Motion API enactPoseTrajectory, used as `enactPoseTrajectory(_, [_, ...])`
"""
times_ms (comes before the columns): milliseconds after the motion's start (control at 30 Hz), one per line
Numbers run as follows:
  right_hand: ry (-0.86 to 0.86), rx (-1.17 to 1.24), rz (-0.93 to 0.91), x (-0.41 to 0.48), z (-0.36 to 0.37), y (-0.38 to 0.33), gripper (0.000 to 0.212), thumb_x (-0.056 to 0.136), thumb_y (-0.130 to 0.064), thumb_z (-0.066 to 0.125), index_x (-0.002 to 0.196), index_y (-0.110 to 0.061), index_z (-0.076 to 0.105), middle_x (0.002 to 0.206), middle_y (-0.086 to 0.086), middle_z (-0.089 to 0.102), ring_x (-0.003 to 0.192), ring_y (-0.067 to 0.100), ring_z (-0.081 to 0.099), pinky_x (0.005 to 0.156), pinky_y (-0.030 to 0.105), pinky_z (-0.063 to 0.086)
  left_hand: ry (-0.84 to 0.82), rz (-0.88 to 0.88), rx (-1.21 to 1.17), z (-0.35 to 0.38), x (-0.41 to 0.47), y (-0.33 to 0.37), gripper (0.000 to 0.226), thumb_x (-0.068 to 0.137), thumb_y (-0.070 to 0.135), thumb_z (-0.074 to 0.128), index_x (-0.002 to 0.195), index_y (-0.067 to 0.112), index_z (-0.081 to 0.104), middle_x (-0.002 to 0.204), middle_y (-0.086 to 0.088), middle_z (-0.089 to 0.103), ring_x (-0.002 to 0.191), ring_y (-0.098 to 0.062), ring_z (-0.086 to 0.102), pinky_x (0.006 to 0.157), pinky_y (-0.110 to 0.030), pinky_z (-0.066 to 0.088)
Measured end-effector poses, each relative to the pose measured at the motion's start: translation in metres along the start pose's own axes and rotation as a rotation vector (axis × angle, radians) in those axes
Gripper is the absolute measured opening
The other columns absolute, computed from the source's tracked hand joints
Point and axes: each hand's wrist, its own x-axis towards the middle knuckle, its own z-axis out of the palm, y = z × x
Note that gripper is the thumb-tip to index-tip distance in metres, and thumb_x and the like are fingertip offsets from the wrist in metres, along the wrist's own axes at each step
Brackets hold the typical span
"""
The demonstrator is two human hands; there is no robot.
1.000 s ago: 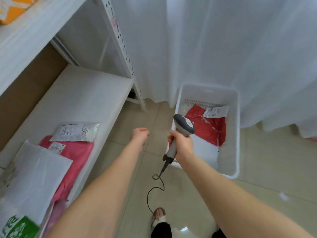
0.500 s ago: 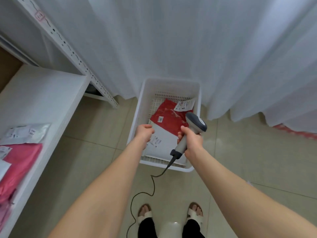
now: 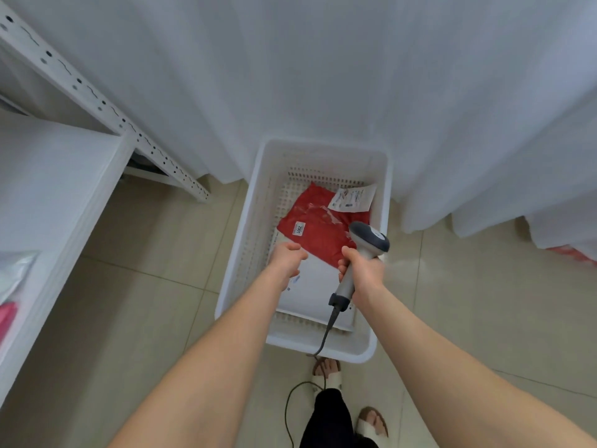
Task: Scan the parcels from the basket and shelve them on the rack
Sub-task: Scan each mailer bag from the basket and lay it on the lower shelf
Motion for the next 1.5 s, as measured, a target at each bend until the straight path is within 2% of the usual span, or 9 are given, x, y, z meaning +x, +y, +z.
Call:
enactPoseTrajectory(100, [-0.009,-0.038,0.006,0.036,0.011,0.012,0.017,0.086,-0.005,0.067,0.072,-0.008,0.058,0.058,0.006,0.057,0.049,0.014,0.052,0.053,0.028,0.046,-0.005,-0.061,-0.026,0.012,0.038,-0.011,0.040,0.090,0.011,0.059,0.130,0.012,0.051,0.129,-0.012,0.054,0.101,-0.022,0.054,0.097,-0.040,0.048])
enactPoseTrajectory(167, [-0.012,-0.057,0.003,0.062,0.017,0.020,0.020,0.087,-0.006,0.066,0.069,-0.010,0.057,0.058,0.006,0.057,0.049,0.015,0.051,0.054,0.028,0.045,-0.017,-0.090,-0.067,0.023,0.065,-0.019,0.043,0.090,0.009,0.059,0.132,0.009,0.049,0.130,-0.014,0.053,0.110,-0.024,0.054,0.095,-0.037,0.050])
enactPoseTrajectory(533, [0.054,-0.167,0.034,0.251,0.042,0.086,0.018,0.082,-0.013,0.071,0.069,-0.006,0.062,0.050,0.004,0.058,0.045,0.019,0.056,0.064,0.037,0.056,-0.034,-0.208,-0.245,0.089,0.238,-0.078,0.057,0.084,0.022,0.069,0.132,0.003,0.045,0.130,-0.011,0.049,0.115,-0.021,0.050,0.094,-0.036,0.048])
enactPoseTrajectory(667, [0.075,-0.170,0.052,0.309,0.040,0.110,0.019,0.080,-0.014,0.073,0.068,-0.004,0.062,0.048,0.004,0.058,0.043,0.018,0.056,0.057,0.032,0.055,-0.009,-0.251,-0.324,0.114,0.294,-0.108,0.064,0.080,0.029,0.073,0.131,0.007,0.042,0.121,-0.007,0.045,0.110,-0.020,0.046,0.098,-0.039,0.046])
enactPoseTrajectory(800, [0.082,-0.202,0.042,0.344,0.040,0.129,0.019,0.080,-0.014,0.074,0.068,-0.004,0.063,0.052,0.006,0.060,0.043,0.017,0.056,0.055,0.031,0.055,0.003,-0.249,-0.441,0.140,0.330,-0.128,0.059,0.079,0.028,0.075,0.128,0.007,0.048,0.120,-0.004,0.053,0.112,-0.020,0.050,0.089,-0.037,0.046])
enactPoseTrajectory(1067, [0.047,-0.205,-0.008,0.359,0.043,0.128,0.020,0.081,-0.013,0.073,0.066,-0.005,0.063,0.050,0.005,0.060,0.042,0.016,0.056,0.058,0.033,0.056,-0.035,-0.155,-0.768,0.167,0.349,-0.109,0.045,0.079,0.007,0.075,0.119,0.000,0.056,0.116,-0.018,0.065,0.099,-0.031,0.065,0.090,-0.045,0.053])
enactPoseTrajectory(1167, [0.033,-0.190,-0.021,0.351,0.043,0.119,0.019,0.081,-0.012,0.073,0.067,-0.003,0.063,0.051,0.006,0.059,0.040,0.015,0.055,0.051,0.029,0.054,-0.005,-0.146,-0.669,0.161,0.344,-0.095,0.041,0.084,0.000,0.068,0.121,-0.001,0.051,0.117,-0.017,0.062,0.100,-0.031,0.063,0.085,-0.042,0.054])
enactPoseTrajectory(1333, [0.008,-0.169,-0.011,0.310,0.043,0.099,0.019,0.081,-0.012,0.072,0.066,-0.005,0.064,0.050,0.004,0.059,0.041,0.015,0.055,0.047,0.026,0.051,0.184,0.002,-0.439,0.120,0.309,-0.073,0.024,0.085,-0.003,0.059,0.101,0.015,0.056,0.096,-0.004,0.063,0.079,-0.020,0.060,0.075,-0.031,0.051])
enactPoseTrajectory(1500, [-0.040,-0.148,0.009,0.244,0.046,0.074,0.016,0.083,-0.008,0.069,0.069,-0.006,0.062,0.052,0.006,0.057,0.045,0.017,0.053,0.050,0.030,0.050,0.262,0.042,-0.352,0.063,0.249,-0.054,0.018,0.087,-0.001,0.054,0.099,0.011,0.062,0.093,-0.011,0.064,0.090,-0.029,0.063,0.088,-0.045,0.054])
